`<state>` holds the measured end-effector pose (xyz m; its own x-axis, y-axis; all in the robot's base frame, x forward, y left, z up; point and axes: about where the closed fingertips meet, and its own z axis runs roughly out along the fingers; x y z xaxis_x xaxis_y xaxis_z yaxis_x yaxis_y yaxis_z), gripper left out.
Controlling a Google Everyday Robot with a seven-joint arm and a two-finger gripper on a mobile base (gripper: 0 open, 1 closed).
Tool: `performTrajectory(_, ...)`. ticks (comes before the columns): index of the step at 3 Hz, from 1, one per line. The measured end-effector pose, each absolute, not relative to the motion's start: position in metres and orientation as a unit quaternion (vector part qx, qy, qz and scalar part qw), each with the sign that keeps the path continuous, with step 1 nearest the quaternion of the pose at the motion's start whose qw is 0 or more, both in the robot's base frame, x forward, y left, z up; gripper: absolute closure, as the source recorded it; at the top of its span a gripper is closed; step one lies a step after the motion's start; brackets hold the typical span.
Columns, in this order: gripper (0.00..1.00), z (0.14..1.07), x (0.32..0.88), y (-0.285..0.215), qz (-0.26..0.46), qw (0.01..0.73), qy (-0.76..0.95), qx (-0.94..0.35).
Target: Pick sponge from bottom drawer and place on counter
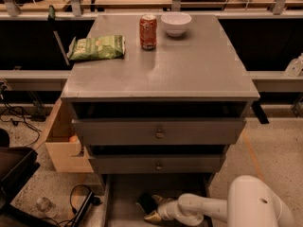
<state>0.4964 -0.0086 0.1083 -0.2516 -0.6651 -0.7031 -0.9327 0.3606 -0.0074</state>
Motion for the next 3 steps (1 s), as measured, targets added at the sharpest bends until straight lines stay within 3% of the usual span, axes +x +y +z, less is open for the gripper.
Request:
performTrajectory(1, 0.95, 0.1129, 0.4964, -0.0085, 0.212, 0.315, 0.762, -0.524)
performTrajectory(3, 1.00, 0.1138, 0.4958, -0.0073, 0.213, 0.315, 0.762, -0.524)
